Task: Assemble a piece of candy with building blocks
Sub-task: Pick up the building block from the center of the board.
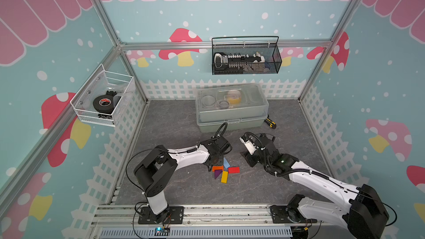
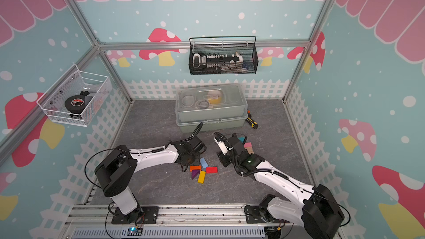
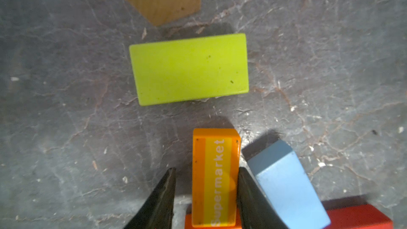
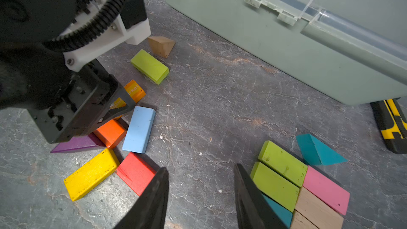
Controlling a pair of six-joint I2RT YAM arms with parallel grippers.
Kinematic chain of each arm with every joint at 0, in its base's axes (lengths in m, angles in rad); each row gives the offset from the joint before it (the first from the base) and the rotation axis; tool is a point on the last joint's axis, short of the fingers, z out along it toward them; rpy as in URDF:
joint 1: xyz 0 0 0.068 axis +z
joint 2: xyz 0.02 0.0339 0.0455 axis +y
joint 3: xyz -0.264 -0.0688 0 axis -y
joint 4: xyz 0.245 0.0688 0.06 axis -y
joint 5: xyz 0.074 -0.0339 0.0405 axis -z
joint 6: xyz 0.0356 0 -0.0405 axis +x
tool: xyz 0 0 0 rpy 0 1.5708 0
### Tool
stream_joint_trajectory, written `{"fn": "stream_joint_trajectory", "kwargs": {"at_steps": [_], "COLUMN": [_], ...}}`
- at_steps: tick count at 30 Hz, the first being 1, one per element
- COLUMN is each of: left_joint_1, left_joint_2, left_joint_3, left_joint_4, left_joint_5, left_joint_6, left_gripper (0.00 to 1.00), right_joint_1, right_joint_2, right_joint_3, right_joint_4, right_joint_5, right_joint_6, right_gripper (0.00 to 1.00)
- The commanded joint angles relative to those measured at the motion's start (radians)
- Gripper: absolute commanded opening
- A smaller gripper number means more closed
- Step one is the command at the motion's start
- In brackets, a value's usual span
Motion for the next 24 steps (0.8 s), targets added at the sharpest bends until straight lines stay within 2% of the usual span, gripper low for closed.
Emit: {"fn": "stream_joint_trajectory", "kwargs": {"at_steps": [1, 7, 9, 13, 19, 24], "left_joint_1": [0.01, 0.012, 0.012, 0.011, 0.012, 0.009], "left_joint_2": [0.022, 0.016, -0.013, -0.09, -0.22, -0.325], "left_joint_3": [-0.002, -0.008, -0.009, 0.003, 0.069, 0.06], "left_joint_4": [0.014, 0.011, -0.015, -0.083, -0.228, -0.239], "left_joint_5": [-0.006, 0.007, -0.005, -0.024, -0.064, -0.023], "left_joint_6": [0.005, 0.06, 0.101, 0.193, 0.419, 0.716], "left_gripper": [0.43, 0.33, 0.26, 0.2, 0.14, 0.15], "right_joint_1": [-0.004, -0.004, -0.004, -0.004, -0.004, -0.004], "right_joint_2": [0.01, 0.004, -0.001, -0.008, -0.022, -0.045], "right_joint_3": [-0.011, -0.015, -0.017, -0.025, -0.044, -0.071], "right_joint_4": [0.013, 0.012, 0.013, 0.024, 0.055, 0.091], "right_joint_5": [0.005, 0.002, 0.002, 0.006, 0.009, 0.015], "right_joint_6": [0.021, 0.024, 0.022, 0.022, 0.028, 0.038], "right_gripper": [0.48, 0.48, 0.48, 0.48, 0.48, 0.48]}}
